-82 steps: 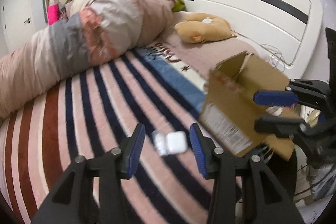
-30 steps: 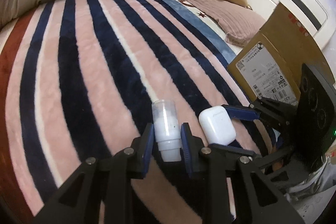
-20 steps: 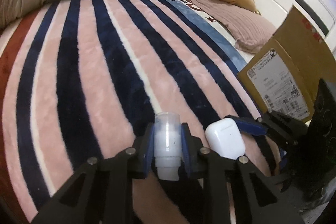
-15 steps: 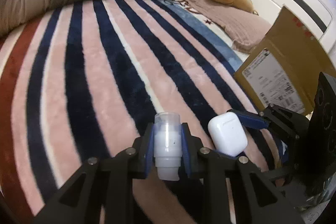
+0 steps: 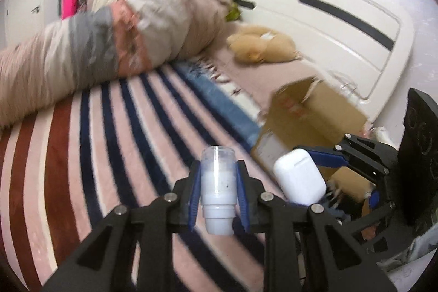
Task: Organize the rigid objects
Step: 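Carry the white bottle and earbuds case into the box and open both grippers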
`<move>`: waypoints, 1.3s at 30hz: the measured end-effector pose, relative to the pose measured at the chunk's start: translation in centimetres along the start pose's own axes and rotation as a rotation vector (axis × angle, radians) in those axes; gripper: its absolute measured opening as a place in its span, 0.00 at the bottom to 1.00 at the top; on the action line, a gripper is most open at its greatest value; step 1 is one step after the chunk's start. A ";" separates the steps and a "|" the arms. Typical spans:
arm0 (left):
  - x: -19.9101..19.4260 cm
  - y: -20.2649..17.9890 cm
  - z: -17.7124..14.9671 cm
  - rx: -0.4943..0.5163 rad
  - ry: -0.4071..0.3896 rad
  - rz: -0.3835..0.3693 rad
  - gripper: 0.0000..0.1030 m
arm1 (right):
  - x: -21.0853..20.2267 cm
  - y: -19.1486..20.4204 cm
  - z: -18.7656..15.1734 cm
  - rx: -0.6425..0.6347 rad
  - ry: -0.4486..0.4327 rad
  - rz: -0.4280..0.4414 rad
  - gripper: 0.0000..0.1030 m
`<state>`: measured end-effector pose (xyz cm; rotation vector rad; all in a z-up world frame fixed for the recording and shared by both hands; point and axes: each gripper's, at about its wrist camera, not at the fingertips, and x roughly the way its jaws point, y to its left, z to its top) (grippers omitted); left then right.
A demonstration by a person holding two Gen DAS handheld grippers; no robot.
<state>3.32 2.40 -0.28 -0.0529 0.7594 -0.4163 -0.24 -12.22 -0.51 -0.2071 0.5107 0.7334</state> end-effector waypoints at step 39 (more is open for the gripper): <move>12.3 -13.9 7.9 0.212 0.161 0.052 0.28 | -0.1 -18.5 -4.3 -0.059 0.187 -0.320 0.56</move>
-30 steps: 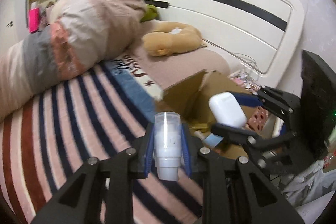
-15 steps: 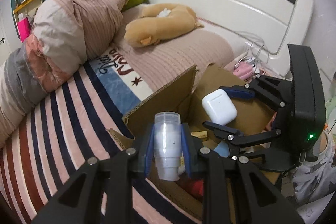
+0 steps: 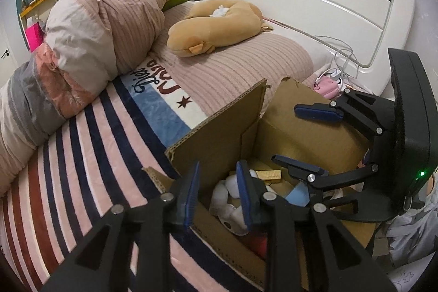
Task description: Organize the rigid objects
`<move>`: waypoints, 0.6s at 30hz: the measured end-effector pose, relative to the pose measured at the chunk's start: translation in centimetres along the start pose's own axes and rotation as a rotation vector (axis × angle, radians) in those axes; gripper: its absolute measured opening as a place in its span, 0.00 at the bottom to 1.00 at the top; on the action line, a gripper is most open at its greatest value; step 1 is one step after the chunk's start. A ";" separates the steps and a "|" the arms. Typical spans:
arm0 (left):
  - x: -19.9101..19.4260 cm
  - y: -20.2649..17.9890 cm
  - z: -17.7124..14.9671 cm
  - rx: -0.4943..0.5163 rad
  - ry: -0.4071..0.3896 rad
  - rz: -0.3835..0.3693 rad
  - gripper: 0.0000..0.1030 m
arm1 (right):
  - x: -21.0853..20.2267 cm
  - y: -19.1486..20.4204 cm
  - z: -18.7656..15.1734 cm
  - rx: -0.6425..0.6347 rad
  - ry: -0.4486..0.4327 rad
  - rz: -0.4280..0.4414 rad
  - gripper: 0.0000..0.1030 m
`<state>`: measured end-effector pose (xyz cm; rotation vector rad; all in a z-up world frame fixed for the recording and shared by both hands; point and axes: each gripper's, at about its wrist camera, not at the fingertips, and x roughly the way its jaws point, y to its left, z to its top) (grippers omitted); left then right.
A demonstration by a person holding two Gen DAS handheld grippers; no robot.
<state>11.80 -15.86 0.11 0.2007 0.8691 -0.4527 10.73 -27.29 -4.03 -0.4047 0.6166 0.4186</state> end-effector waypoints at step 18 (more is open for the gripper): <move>-10.8 1.7 -4.1 -0.164 -0.273 0.166 0.85 | -7.7 -0.2 2.3 0.088 -0.231 0.264 0.94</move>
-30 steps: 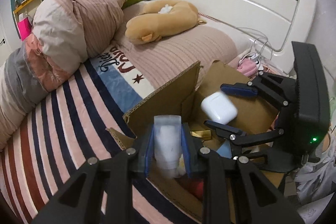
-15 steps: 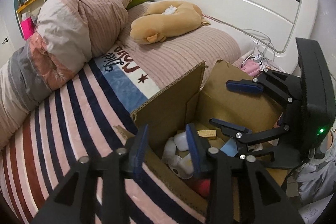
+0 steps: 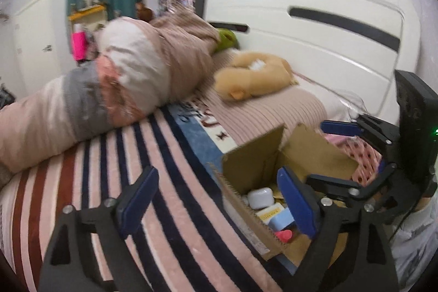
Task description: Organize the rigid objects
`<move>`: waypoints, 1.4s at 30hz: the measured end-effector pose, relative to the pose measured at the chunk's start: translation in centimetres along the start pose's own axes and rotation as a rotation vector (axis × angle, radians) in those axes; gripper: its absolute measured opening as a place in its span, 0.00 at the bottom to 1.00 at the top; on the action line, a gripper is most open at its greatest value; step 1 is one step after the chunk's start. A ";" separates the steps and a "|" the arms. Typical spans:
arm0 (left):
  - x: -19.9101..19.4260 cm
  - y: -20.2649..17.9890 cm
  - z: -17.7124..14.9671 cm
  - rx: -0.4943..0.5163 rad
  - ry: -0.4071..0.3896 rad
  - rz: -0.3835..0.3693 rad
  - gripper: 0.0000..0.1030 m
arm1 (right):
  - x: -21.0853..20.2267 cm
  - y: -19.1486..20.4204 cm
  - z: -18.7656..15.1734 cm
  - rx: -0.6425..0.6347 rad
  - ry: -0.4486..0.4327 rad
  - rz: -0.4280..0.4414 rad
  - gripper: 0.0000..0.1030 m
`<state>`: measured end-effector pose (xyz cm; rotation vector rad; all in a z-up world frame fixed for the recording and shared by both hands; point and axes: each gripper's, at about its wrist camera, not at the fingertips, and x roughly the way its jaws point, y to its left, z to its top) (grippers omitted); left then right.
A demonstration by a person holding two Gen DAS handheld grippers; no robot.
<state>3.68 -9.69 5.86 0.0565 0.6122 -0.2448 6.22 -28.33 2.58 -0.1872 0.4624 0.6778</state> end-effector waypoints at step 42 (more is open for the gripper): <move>-4.1 3.4 -6.2 -0.219 -0.100 0.216 0.95 | -1.5 3.9 -1.5 0.027 -0.089 0.101 1.00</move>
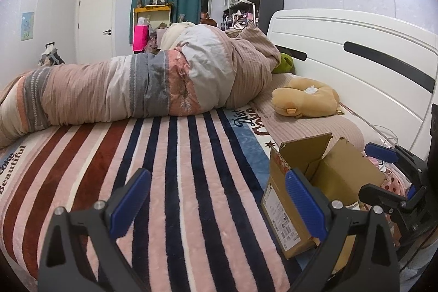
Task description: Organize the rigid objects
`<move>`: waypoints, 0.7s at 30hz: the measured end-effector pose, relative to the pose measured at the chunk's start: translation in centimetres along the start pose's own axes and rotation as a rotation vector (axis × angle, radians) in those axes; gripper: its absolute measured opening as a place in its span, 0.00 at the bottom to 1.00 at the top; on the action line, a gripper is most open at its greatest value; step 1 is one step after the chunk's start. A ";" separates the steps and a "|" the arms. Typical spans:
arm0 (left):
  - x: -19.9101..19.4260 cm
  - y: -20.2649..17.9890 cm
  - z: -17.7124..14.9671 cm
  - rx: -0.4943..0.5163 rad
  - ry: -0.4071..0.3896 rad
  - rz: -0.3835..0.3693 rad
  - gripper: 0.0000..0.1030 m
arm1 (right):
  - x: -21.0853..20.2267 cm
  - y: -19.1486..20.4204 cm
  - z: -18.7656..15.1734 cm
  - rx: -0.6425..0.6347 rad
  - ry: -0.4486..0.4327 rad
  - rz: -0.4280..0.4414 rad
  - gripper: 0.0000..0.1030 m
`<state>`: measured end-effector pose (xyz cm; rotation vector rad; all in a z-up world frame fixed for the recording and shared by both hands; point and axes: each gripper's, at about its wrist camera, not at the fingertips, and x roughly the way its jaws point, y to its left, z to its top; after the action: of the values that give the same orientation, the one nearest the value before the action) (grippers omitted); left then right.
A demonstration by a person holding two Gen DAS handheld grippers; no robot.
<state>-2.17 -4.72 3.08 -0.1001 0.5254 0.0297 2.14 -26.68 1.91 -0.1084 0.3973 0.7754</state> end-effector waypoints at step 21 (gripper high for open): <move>-0.1 -0.1 -0.2 -0.001 0.003 0.015 0.95 | 0.3 0.1 -0.6 0.062 0.025 0.016 1.00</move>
<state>-2.35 -4.88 2.97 -0.0973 0.5291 0.0447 2.11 -26.53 1.21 -0.0573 0.4464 0.7773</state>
